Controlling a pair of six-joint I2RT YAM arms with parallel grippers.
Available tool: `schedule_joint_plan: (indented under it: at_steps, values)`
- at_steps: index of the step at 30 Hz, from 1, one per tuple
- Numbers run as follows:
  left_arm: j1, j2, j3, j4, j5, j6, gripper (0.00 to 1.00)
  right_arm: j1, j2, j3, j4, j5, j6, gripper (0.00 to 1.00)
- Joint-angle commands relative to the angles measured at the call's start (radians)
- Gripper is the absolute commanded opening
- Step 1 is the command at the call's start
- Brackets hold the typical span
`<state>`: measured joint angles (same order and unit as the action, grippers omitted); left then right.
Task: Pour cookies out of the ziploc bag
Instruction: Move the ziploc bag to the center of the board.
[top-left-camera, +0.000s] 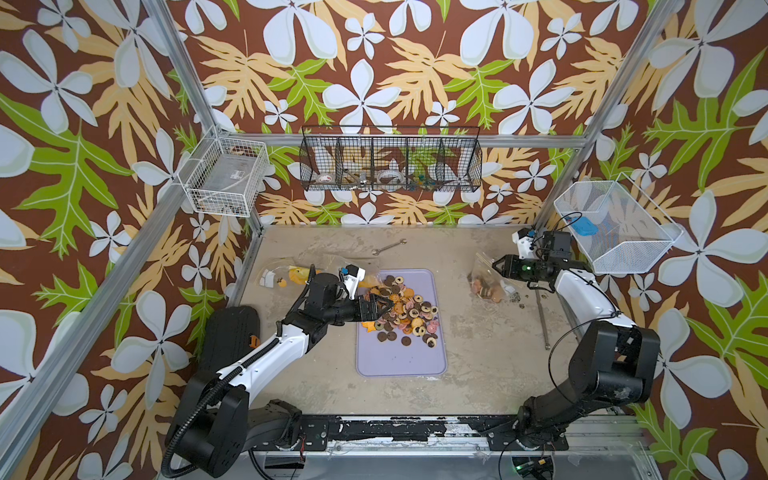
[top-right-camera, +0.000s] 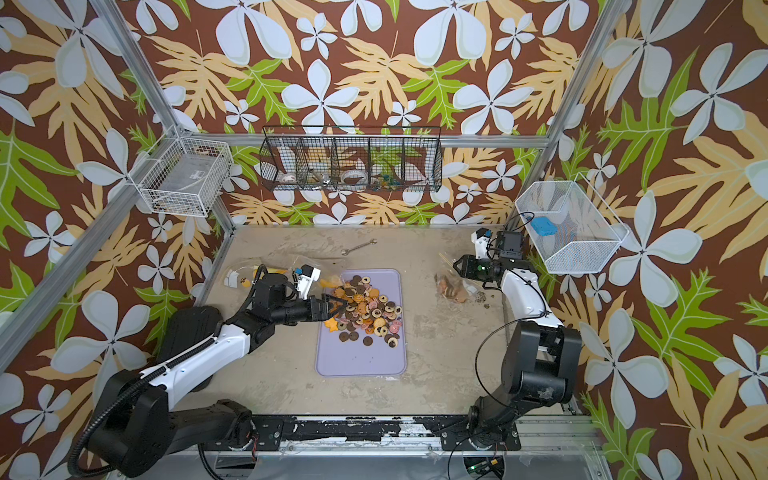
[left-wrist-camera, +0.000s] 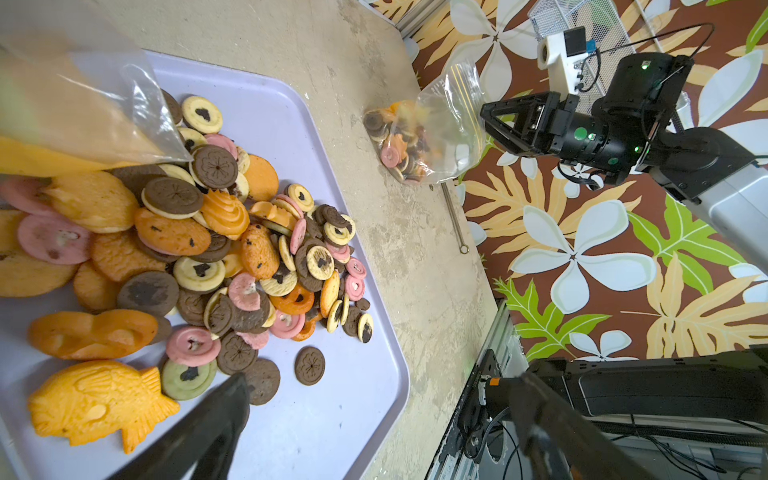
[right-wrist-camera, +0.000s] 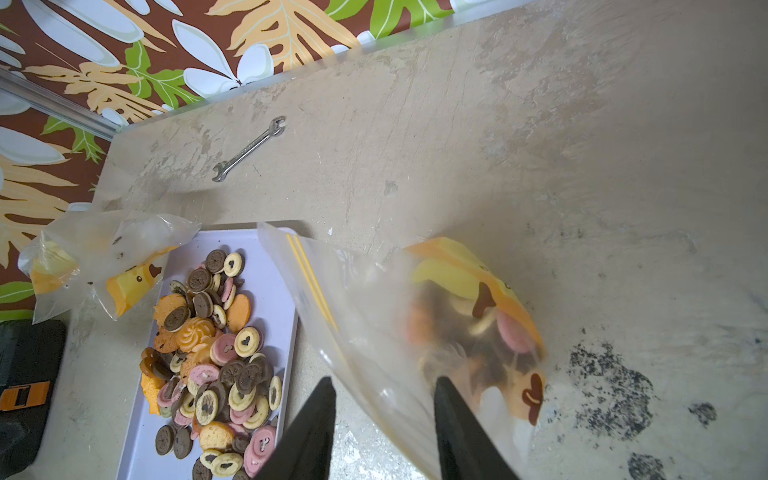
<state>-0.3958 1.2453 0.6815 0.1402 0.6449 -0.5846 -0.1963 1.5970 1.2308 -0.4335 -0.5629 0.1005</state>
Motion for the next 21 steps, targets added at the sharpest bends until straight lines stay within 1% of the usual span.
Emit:
schedule_joint_plan:
  at_steps: [1,3,6,9,13,15,16,19,21]
  values:
    - [0.0,0.001,0.0,0.036,0.016,-0.001,1.0,0.001,0.004,0.009,-0.003,0.029,-0.005,0.46]
    - [-0.001,0.002,-0.001,0.036,0.018,0.0,1.0,0.013,0.004,0.024,-0.005,0.055,-0.013,0.55]
    - [0.0,0.002,-0.003,0.035,0.02,-0.001,1.0,0.048,0.005,0.058,-0.016,0.128,-0.034,0.69]
    - [0.0,0.003,-0.003,0.035,0.019,0.001,1.0,0.069,0.004,0.08,-0.001,0.163,-0.032,0.76]
    - [0.0,0.003,-0.002,0.035,0.021,0.002,1.0,0.069,0.054,0.13,-0.031,0.164,-0.043,0.75]
    - [0.001,0.005,-0.002,0.033,0.021,0.003,1.0,0.069,0.073,0.139,-0.039,0.168,-0.055,0.72]
    - [0.0,0.005,-0.002,0.033,0.021,0.003,1.0,0.069,0.079,0.138,-0.039,0.167,-0.057,0.71]
    - [0.0,0.008,-0.002,0.033,0.021,0.002,1.0,0.068,0.1,0.145,-0.048,0.147,-0.062,0.6]
    - [0.0,0.008,-0.002,0.033,0.022,0.002,1.0,0.068,0.112,0.148,-0.046,0.12,-0.056,0.55]
